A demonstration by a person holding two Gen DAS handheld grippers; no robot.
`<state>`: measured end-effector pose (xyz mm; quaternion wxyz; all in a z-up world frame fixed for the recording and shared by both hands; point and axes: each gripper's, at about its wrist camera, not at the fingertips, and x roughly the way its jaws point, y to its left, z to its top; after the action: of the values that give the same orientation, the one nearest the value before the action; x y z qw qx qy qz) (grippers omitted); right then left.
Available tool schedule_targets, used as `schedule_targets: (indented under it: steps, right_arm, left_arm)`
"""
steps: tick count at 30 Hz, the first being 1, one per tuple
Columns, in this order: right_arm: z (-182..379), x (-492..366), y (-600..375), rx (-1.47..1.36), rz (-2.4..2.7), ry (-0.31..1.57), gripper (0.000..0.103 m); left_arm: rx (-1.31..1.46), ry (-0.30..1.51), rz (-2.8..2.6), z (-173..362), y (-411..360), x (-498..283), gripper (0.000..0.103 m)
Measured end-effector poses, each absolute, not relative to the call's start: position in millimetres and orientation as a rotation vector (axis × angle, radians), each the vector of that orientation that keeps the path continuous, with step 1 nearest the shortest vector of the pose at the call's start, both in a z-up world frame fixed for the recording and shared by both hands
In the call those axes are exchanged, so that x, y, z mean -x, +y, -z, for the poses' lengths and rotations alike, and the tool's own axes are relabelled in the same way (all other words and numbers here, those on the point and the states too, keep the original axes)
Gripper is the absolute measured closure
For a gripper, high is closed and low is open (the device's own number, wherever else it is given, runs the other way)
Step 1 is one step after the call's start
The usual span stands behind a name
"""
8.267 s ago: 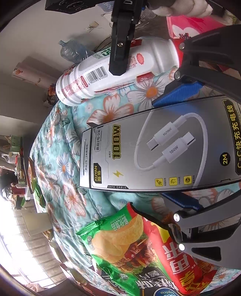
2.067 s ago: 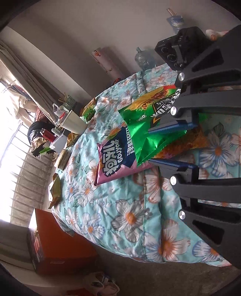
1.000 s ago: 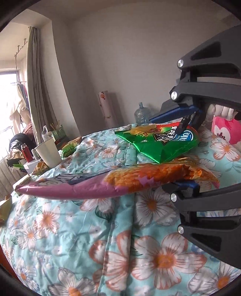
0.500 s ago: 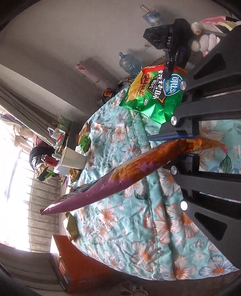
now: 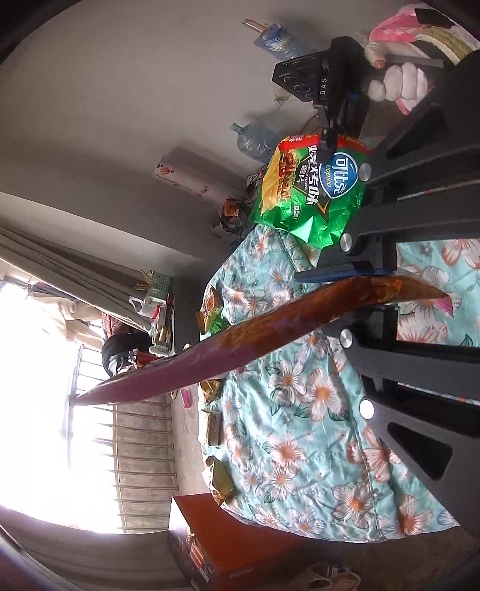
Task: Collect trash
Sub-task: 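Carry both snack bags toward the blue wastebasket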
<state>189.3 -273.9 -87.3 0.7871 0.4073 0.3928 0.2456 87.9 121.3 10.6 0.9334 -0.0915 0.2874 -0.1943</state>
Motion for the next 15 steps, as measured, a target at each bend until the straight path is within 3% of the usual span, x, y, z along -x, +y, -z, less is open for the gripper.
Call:
schedule_targets:
  steps: [15]
  right_arm:
    - [97, -139, -362, -0.977, -0.421, 0.676, 0.082]
  left_arm:
    - [0.071, 0.537, 0.610, -38, 32, -108, 0.094]
